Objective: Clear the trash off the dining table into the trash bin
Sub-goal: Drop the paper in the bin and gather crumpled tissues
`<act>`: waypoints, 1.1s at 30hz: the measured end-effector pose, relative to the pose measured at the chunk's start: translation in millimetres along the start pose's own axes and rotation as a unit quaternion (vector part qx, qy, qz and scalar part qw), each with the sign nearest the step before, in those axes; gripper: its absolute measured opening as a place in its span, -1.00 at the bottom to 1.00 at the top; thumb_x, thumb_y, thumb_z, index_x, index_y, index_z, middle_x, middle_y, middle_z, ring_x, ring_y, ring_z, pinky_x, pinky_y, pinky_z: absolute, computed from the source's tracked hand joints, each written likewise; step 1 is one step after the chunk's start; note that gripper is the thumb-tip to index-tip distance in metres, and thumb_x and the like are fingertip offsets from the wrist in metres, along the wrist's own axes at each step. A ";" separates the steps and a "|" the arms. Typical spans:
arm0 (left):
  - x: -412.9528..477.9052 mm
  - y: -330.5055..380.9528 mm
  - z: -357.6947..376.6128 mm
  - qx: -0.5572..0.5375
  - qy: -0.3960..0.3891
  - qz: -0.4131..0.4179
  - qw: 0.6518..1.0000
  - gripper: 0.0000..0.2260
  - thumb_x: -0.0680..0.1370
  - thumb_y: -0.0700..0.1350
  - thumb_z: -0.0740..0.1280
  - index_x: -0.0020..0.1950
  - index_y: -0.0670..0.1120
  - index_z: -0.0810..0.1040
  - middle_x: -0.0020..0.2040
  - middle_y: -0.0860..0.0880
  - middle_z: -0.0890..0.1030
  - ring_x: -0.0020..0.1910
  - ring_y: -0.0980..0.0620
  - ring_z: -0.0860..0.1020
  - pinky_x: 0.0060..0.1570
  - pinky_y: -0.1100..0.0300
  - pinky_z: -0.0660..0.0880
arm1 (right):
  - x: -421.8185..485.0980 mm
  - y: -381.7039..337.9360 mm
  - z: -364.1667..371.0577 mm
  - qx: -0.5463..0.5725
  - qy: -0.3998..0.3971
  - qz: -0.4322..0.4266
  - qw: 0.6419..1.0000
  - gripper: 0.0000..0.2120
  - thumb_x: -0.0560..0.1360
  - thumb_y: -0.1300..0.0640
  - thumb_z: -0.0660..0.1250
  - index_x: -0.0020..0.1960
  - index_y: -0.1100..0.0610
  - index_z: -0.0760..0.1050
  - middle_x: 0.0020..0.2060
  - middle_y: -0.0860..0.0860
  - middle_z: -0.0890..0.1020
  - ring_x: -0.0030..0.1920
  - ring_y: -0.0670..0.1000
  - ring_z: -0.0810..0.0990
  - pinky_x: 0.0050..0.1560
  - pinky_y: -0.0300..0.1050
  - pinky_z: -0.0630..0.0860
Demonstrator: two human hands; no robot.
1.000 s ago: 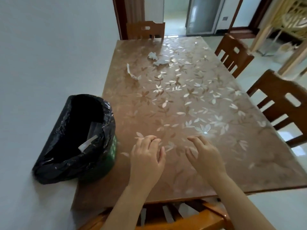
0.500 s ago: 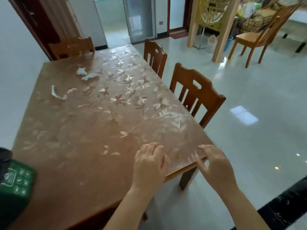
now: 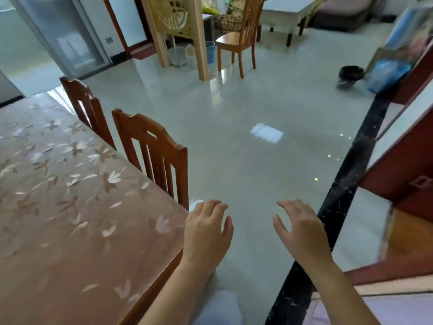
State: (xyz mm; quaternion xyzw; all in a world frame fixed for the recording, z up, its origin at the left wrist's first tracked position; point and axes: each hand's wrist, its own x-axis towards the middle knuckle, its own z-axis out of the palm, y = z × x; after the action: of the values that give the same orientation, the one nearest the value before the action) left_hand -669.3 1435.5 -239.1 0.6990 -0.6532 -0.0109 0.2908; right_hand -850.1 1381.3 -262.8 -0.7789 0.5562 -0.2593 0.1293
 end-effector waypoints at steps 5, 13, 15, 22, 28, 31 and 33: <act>68.3 17.3 51.2 -0.038 -0.007 0.022 0.999 -0.84 0.34 -0.29 0.45 -0.11 -0.22 0.60 -0.14 -0.13 0.65 -0.22 -0.14 0.59 -0.21 0.08 0.50 | 51.7 41.5 -5.6 -0.018 0.014 0.037 0.999 -0.74 0.36 0.24 0.41 0.04 0.24 0.52 -0.09 0.16 0.63 -0.07 0.19 0.58 -0.06 0.09 0.53; 218.0 -5.4 114.9 -0.043 0.006 0.011 0.999 -0.82 0.31 -0.31 0.46 -0.11 -0.24 0.60 -0.13 -0.17 0.65 -0.18 -0.20 0.59 -0.21 -0.02 0.53 | 217.6 80.6 15.8 -0.052 -0.013 0.018 0.998 -0.74 0.41 0.19 0.36 0.08 0.22 0.51 -0.04 0.12 0.63 -0.02 0.15 0.56 0.01 0.03 0.49; 258.8 -17.0 120.1 -0.043 0.023 0.000 0.999 -0.82 0.32 -0.31 0.46 -0.10 -0.24 0.59 -0.12 -0.16 0.64 -0.19 -0.20 0.58 -0.20 -0.01 0.52 | 261.7 81.7 22.3 -0.057 -0.028 0.004 0.998 -0.74 0.43 0.16 0.34 0.11 0.20 0.50 -0.01 0.10 0.62 0.01 0.13 0.55 0.03 0.00 0.47; 344.9 -67.6 136.7 -0.006 0.056 -0.066 0.996 -0.86 0.36 -0.26 0.42 -0.10 -0.21 0.58 -0.12 -0.14 0.64 -0.19 -0.18 0.57 -0.19 0.02 0.49 | 382.7 78.2 55.8 -0.037 -0.051 -0.046 0.997 -0.75 0.39 0.22 0.39 0.06 0.22 0.53 -0.07 0.12 0.64 -0.06 0.16 0.58 -0.06 0.03 0.51; 410.5 -109.3 157.7 0.037 0.051 -0.125 0.990 -0.85 0.35 -0.20 0.34 -0.11 -0.19 0.58 -0.14 -0.11 0.64 -0.21 -0.15 0.57 -0.23 0.04 0.49 | 489.9 75.5 102.9 -0.002 -0.080 -0.108 0.991 -0.76 0.34 0.28 0.42 0.00 0.26 0.55 -0.13 0.17 0.65 -0.14 0.22 0.60 -0.11 0.07 0.54; 472.1 -128.4 168.8 0.055 0.076 -0.141 0.986 -0.83 0.35 -0.18 0.33 -0.11 -0.19 0.59 -0.13 -0.12 0.65 -0.21 -0.15 0.58 -0.21 0.06 0.50 | 556.1 76.5 128.1 0.011 -0.090 -0.138 0.986 -0.77 0.36 0.26 0.41 0.01 0.25 0.55 -0.12 0.16 0.65 -0.13 0.20 0.60 -0.11 0.06 0.54; 515.8 -140.7 172.9 0.065 0.095 -0.154 0.981 -0.83 0.35 -0.19 0.32 -0.10 -0.20 0.59 -0.13 -0.13 0.65 -0.20 -0.16 0.58 -0.19 0.05 0.50 | 603.7 75.0 140.7 0.018 -0.096 -0.162 0.982 -0.76 0.37 0.24 0.40 0.02 0.25 0.54 -0.10 0.16 0.64 -0.11 0.20 0.59 -0.10 0.07 0.54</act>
State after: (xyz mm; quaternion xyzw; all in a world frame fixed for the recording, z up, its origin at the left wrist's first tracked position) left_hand -534.5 890.2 -253.7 0.8066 -0.5062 0.0539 0.3002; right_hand -684.0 779.4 -259.6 -0.8775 0.4029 -0.2108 0.1524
